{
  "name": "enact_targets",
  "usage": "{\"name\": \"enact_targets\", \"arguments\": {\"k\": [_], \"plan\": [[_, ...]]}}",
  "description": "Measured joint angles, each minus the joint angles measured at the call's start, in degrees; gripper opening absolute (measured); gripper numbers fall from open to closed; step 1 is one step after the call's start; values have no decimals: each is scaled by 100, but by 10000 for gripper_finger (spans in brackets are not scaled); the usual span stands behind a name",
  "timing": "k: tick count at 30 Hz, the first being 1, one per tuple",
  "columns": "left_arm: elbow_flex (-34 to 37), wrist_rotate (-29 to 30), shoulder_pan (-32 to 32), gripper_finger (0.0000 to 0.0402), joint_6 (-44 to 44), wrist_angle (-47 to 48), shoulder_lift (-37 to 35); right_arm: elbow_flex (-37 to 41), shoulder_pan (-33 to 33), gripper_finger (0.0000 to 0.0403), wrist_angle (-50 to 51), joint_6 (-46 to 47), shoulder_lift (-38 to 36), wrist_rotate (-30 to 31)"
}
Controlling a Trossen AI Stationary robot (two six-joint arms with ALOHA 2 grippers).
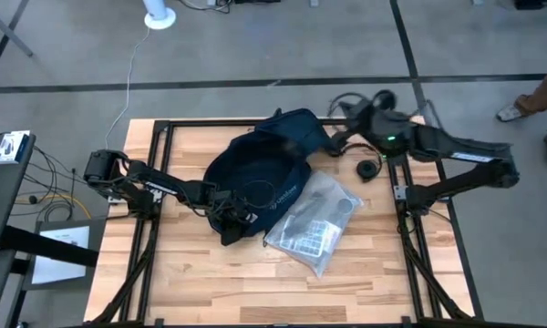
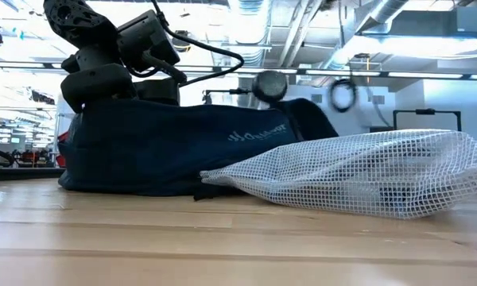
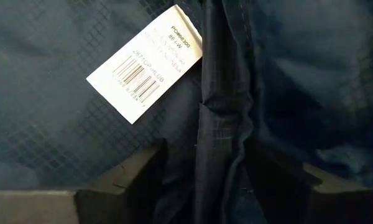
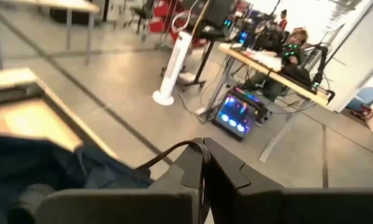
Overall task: Unpack backpack
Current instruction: Remove the black headphones from the dark blue backpack
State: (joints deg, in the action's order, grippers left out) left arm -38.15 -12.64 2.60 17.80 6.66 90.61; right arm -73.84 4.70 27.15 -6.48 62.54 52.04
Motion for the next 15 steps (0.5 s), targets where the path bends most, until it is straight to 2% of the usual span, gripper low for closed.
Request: {"name": "enact_targets", "arguments": {"k": [8,11,15], "plan": [[2,2,-1,207,2,-4,0,0,-178,0,175,41,-730,261],[2,1,-1,208,9,-7,0,0,-110,0,746,442,-847,264],[2,2,-1,207,15,-7,0,4,146,0,2041,1517,-853,262]]}}
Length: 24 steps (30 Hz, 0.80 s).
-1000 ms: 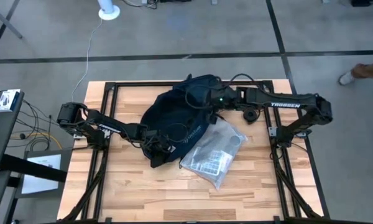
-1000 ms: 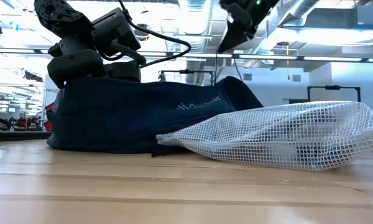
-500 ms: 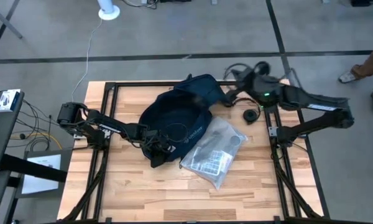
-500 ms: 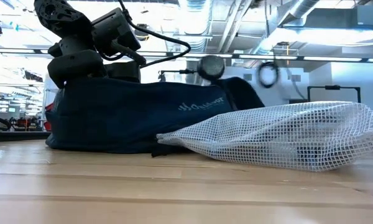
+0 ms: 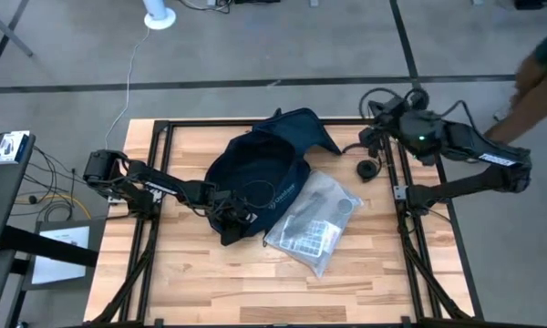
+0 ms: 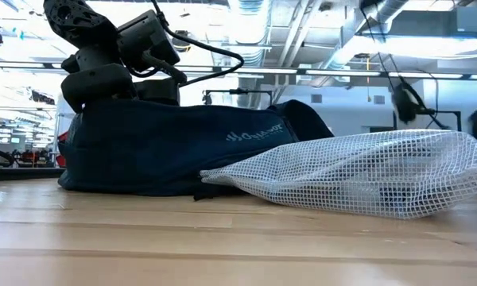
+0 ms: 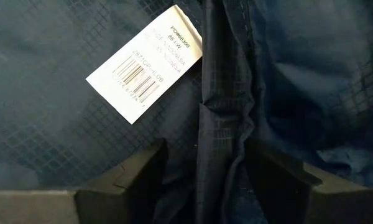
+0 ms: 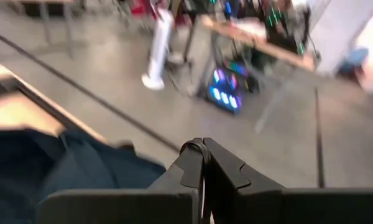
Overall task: Unpack backpack
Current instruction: Remove the black headphones from the dark blue backpack
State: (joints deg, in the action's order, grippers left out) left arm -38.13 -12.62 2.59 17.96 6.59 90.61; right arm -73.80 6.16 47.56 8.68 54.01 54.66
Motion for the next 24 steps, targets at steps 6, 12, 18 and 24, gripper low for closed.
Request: {"name": "enact_targets", "arguments": {"k": [6,12,18,24], "plan": [[0,-2,0,207,-14,-2,2,64,222,0,1453,1323,190,-3],[0,3,0,207,-6,-3,2,502,224,0,1348,1495,261,-6],[-128,366,1,207,113,1003,-256,599,224,0,1083,1491,253,47],[-118,2287,-24,207,499,2871,-985,599,224,0,880,1350,184,118]]}}
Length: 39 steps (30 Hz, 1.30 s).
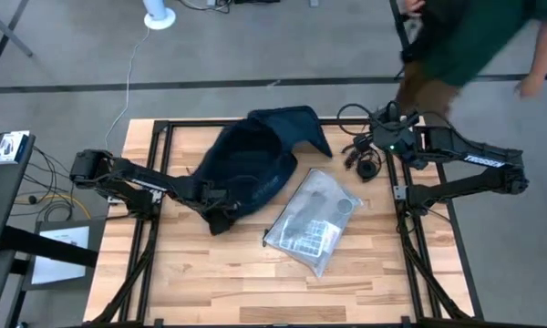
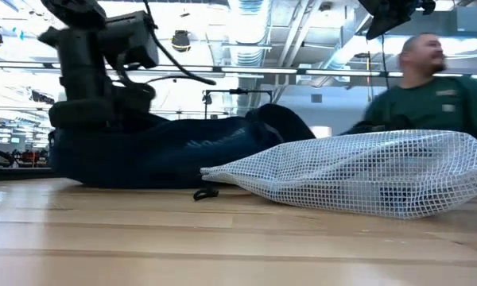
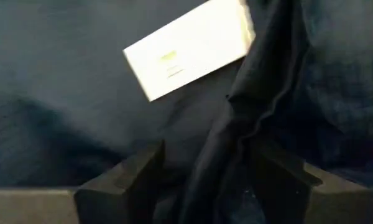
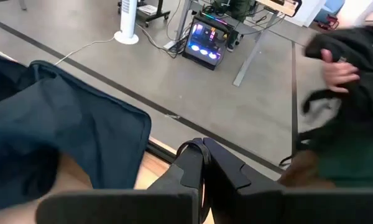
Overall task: Unpack backpack
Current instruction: Remove the black headphones from the dark blue backpack
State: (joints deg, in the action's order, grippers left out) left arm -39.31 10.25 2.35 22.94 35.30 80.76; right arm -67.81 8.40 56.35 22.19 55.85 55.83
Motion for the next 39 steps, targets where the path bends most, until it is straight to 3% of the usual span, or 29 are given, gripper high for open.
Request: {"name": "enact_targets", "arguments": {"k": [2,6,14,21,26,33,39], "plan": [[-2,302,-63,207,238,623,-267,0,0,0,3,-3,-6,0],[-1,296,-131,207,779,1681,-787,0,0,0,3,-19,-13,4],[179,-761,294,207,1716,3071,-1900,0,0,0,26,-38,-55,7],[179,-1443,562,207,2564,2852,-3082,0,0,0,33,-40,-128,71],[177,-679,532,207,2497,2538,-3625,0,95,0,19,-72,-142,349],[177,161,503,207,1726,2153,-3781,62,468,0,9,244,-140,84],[175,445,503,207,1061,1860,-3766,421,768,0,16,378,-112,-49]]}}
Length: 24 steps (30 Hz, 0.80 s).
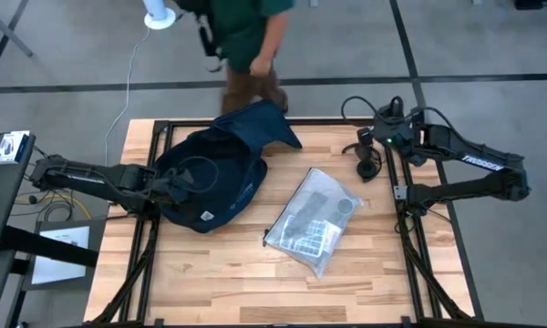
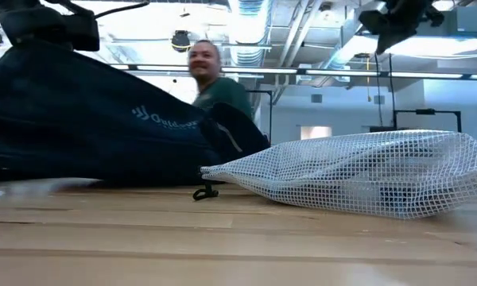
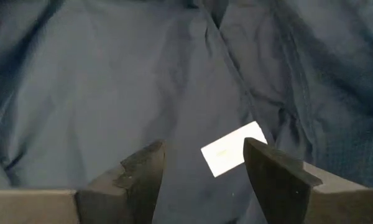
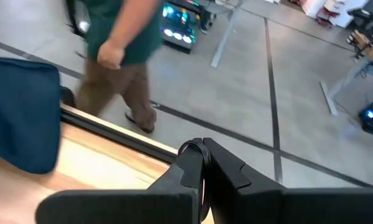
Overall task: Unpack backpack
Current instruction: Remove the black headphones from the dark blue backpack
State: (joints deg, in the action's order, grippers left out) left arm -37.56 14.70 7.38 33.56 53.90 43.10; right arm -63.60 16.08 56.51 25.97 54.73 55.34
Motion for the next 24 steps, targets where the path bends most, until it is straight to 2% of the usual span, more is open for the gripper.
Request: {"name": "enact_targets", "arguments": {"k": [9,19,24], "plan": [[-4,15,0,207,138,-143,45,433,260,0,-319,113,1,-289],[-4,31,0,207,202,-152,43,904,550,0,-301,84,1,-313],[-4,31,0,207,245,-149,43,962,553,23,-303,58,3,-312]]}}
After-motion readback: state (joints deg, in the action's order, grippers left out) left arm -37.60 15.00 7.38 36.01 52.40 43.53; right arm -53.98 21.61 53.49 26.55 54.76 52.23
